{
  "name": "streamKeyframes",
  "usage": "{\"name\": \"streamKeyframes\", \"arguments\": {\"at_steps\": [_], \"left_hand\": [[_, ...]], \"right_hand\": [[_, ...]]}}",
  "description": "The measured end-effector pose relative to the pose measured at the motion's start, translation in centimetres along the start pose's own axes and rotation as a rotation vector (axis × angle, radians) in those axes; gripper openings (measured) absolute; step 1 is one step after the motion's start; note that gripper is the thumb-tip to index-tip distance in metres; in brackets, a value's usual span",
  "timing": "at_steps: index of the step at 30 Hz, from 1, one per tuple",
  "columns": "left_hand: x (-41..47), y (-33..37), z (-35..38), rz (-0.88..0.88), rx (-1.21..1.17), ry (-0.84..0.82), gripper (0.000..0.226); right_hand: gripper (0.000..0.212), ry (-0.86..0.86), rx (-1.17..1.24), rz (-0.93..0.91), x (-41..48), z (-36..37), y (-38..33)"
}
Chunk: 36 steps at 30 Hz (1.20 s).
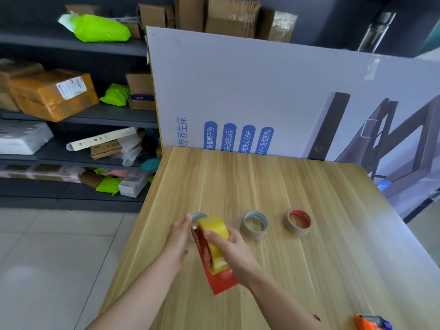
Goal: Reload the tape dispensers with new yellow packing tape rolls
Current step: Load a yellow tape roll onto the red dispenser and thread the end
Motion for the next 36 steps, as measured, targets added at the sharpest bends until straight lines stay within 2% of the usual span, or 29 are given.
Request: {"name": "streamKeyframes", "arguments": {"at_steps": [2, 3, 6, 10, 13, 16, 21, 23, 25, 27, 29, 33, 36], "left_hand": [[-0.4, -0.1, 0.2, -0.148, -0.143, -0.117, 0.039], [-0.4, 0.3, 0.1, -0.147, -0.198, -0.133, 0.039], [-0.6, 1.8, -0.8, -0.005, -0.318, -0.101, 0.029], [-2.0, 4.2, -1.8, 0.158, -0.561, -0.152, 0.035], [-3.6, 6.7, -2.2, 0.333, -0.525, -0.285, 0.029], [-5.1, 8.1, -2.1, 0.449, -0.488, -0.415, 0.039], [-7.0, 9.5, -2.1, 0.597, -0.325, -0.462, 0.049], [-7.8, 10.0, -2.2, 0.683, -0.187, -0.416, 0.058], [-9.1, 10.6, -2.2, 0.838, 0.036, -0.309, 0.062], [-10.4, 11.2, -2.6, 1.041, 0.276, -0.098, 0.052], [-11.6, 11.9, -3.1, 1.197, 0.439, 0.109, 0.030], [-13.1, 13.1, -2.9, 1.389, 0.722, 0.254, 0.031], [-13.2, 13.5, -1.9, 1.438, 0.934, 0.306, 0.021]], "right_hand": [[0.019, -0.022, 0.020, -0.037, -0.1, 0.9, -1.1], [0.021, -0.039, 0.026, -0.056, -0.1, 1.3, -1.6], [0.024, -0.097, 0.044, -0.091, -0.2, 2.2, -3.2], [0.035, -0.173, 0.013, -0.095, -0.5, 3.2, -4.6], [0.039, -0.210, -0.024, -0.102, -0.7, 3.9, -4.7], [0.037, -0.191, -0.023, -0.103, -0.9, 4.2, -4.9], [0.042, -0.125, -0.019, -0.133, -0.9, 4.0, -5.2], [0.041, -0.108, -0.025, -0.156, -0.9, 3.9, -5.5], [0.041, -0.091, -0.026, -0.169, -0.7, 3.8, -5.8], [0.040, -0.081, -0.048, -0.191, -0.5, 3.7, -6.2], [0.036, -0.080, -0.076, -0.207, -0.3, 3.5, -6.6], [0.030, -0.085, -0.131, -0.203, -0.2, 3.1, -6.9], [0.029, -0.073, -0.147, -0.221, -0.3, 2.8, -7.0]]}}
Point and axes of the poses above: each hand's wrist, its own x-axis towards the middle knuckle, its own z-axis out of the palm, y = z × x, the point moved 6 cm from there along x, towards the middle knuckle, and after that the axes turned 7 degrees about -z, right-handed, at the moved point
